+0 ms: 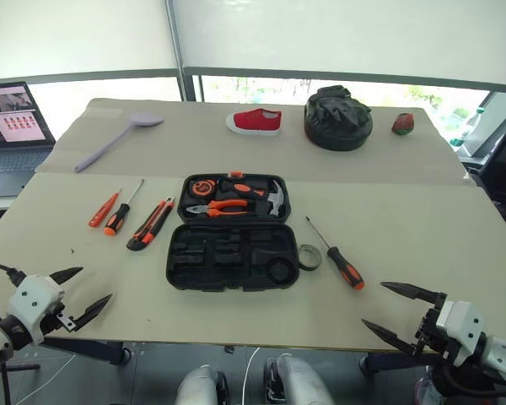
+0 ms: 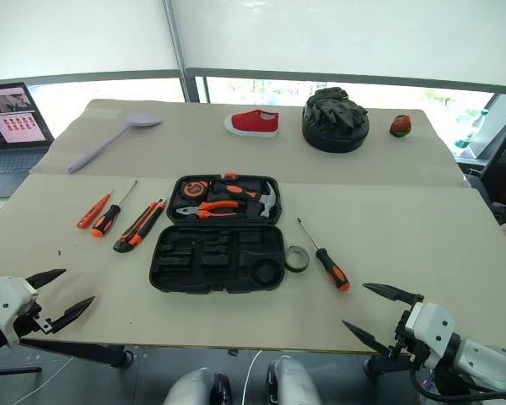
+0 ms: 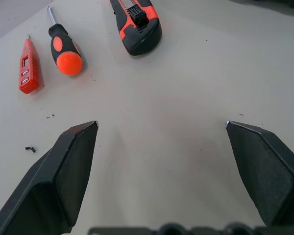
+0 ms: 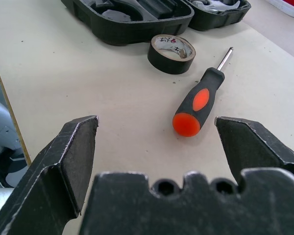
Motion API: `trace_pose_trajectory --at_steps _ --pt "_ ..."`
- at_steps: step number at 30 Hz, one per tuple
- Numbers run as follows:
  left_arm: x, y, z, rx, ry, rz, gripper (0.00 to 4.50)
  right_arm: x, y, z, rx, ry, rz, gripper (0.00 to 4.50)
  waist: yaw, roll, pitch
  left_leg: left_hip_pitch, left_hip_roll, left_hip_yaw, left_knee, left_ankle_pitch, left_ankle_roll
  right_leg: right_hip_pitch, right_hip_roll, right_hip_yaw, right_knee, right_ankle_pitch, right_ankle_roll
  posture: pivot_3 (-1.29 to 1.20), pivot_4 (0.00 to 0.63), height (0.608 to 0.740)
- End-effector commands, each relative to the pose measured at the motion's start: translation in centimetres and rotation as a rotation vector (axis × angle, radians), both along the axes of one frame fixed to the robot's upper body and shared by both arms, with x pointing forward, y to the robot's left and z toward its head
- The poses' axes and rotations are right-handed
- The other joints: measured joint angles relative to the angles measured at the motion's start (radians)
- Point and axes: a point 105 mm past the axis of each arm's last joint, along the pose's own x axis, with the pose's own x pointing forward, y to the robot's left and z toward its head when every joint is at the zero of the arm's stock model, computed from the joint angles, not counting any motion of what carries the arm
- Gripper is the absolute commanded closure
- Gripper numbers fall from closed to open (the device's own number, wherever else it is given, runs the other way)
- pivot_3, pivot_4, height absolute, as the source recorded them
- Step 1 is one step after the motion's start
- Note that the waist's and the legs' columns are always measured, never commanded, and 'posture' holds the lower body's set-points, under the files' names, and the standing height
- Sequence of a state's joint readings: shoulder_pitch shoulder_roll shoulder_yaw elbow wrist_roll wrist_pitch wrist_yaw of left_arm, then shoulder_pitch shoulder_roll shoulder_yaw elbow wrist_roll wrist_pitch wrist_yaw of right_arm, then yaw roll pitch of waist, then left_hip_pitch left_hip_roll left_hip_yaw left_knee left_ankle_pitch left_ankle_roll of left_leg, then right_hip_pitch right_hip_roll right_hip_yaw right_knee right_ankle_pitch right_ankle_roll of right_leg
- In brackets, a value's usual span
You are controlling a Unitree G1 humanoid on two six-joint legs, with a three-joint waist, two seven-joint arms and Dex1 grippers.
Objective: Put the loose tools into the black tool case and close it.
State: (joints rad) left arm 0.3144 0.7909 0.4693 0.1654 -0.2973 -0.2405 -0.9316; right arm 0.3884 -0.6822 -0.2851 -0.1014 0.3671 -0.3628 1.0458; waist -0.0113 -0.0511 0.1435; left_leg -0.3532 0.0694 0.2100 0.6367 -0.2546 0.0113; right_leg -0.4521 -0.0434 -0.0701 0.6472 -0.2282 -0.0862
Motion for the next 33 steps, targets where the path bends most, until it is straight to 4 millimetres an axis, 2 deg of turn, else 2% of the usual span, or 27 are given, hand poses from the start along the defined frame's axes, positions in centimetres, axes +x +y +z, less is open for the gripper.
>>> trace_pose_trajectory --at_steps 1,2,4,8,10,14,17,21,25,28,33 --pt "0.2 1.2 2.2 -0.069 -0.055 0.093 0.00 0.5 2.0 1.9 0.071 -0.087 0.086 0.07 0.000 0.000 0.000 0.000 0.000 0.000 0.000 0.000 0.000 0.000 0.000 0.000 0.000 0.000 0.000 0.00 0.150 0.740" --pt "0.0 1.6 3.3 -0.221 -0.074 0.159 0.00 0.9 3.5 3.1 0.123 -0.121 0.137 0.07 -0.004 -0.001 0.000 0.000 0.000 0.000 0.000 0.000 0.000 0.000 0.000 0.000 0.000 0.000 0.000 0.00 0.150 0.740" --pt "-0.6 3.0 3.9 -0.355 -0.082 0.297 0.00 1.5 5.3 5.3 0.252 -0.134 0.190 0.07 -0.016 -0.003 0.000 0.000 0.001 -0.001 0.000 0.000 0.000 0.000 0.001 0.000 0.001 0.000 0.000 0.00 0.150 0.740" --pt "-3.6 6.1 2.2 -0.392 -0.032 0.508 0.00 2.8 7.1 8.9 0.378 -0.206 0.214 0.07 -0.016 -0.001 0.000 0.000 0.000 -0.005 0.001 0.000 -0.001 0.000 0.001 0.000 0.001 0.000 0.000 0.00 0.150 0.740" --pt "-4.4 8.1 1.6 -0.369 0.000 0.633 0.00 3.1 7.8 9.5 0.397 -0.223 0.225 0.07 -0.008 -0.002 0.000 -0.001 -0.001 -0.005 0.001 0.000 0.000 0.000 0.001 0.000 0.001 0.000 0.000 0.00 0.150 0.740" --pt "-3.5 7.7 2.1 -0.415 0.063 0.604 0.00 3.2 8.6 9.7 0.400 -0.228 0.245 0.07 0.018 -0.007 -0.003 -0.002 -0.001 -0.006 0.003 0.000 0.000 0.000 0.001 -0.003 0.000 0.000 0.000 0.00 0.150 0.740" --pt "-1.5 6.3 3.2 -0.471 0.112 0.545 0.00 3.5 8.9 9.9 0.404 -0.231 0.252 0.07 0.030 -0.008 -0.003 -0.002 -0.002 -0.009 0.005 -0.001 0.001 -0.001 -0.002 -0.007 0.000 -0.001 0.000 0.00 0.150 0.740" --pt "5.5 2.8 5.8 -0.443 0.170 0.441 0.00 3.6 9.2 9.7 0.415 -0.226 0.265 0.07 0.048 -0.009 -0.004 -0.002 -0.002 -0.011 0.006 -0.001 0.001 0.002 -0.003 -0.011 -0.001 0.000 0.000 0.00 0.150 0.740" --pt "9.3 0.9 7.4 -0.395 0.150 0.402 0.00 3.5 9.7 9.8 0.430 -0.215 0.305 0.07 0.029 -0.009 -0.004 -0.001 -0.002 -0.012 0.006 -0.001 0.000 0.010 -0.002 -0.011 -0.002 0.000 0.000 0.00 0.150 0.740" --pt "12.4 0.8 7.3 -0.341 0.158 0.477 0.00 3.5 10.5 9.9 0.431 -0.222 0.329 0.07 0.009 -0.009 -0.004 0.000 -0.002 -0.012 0.006 0.001 -0.006 0.011 -0.001 -0.010 0.000 -0.001 0.001 0.00 0.150 0.740" --pt "15.4 -0.1 6.6 -0.317 0.192 0.496 0.00 3.8 11.1 10.4 0.430 -0.246 0.332 0.07 -0.002 -0.009 -0.004 0.000 -0.003 -0.012 0.007 0.003 -0.007 0.011 0.001 -0.011 0.001 -0.002 0.002 0.00 0.150 0.740"
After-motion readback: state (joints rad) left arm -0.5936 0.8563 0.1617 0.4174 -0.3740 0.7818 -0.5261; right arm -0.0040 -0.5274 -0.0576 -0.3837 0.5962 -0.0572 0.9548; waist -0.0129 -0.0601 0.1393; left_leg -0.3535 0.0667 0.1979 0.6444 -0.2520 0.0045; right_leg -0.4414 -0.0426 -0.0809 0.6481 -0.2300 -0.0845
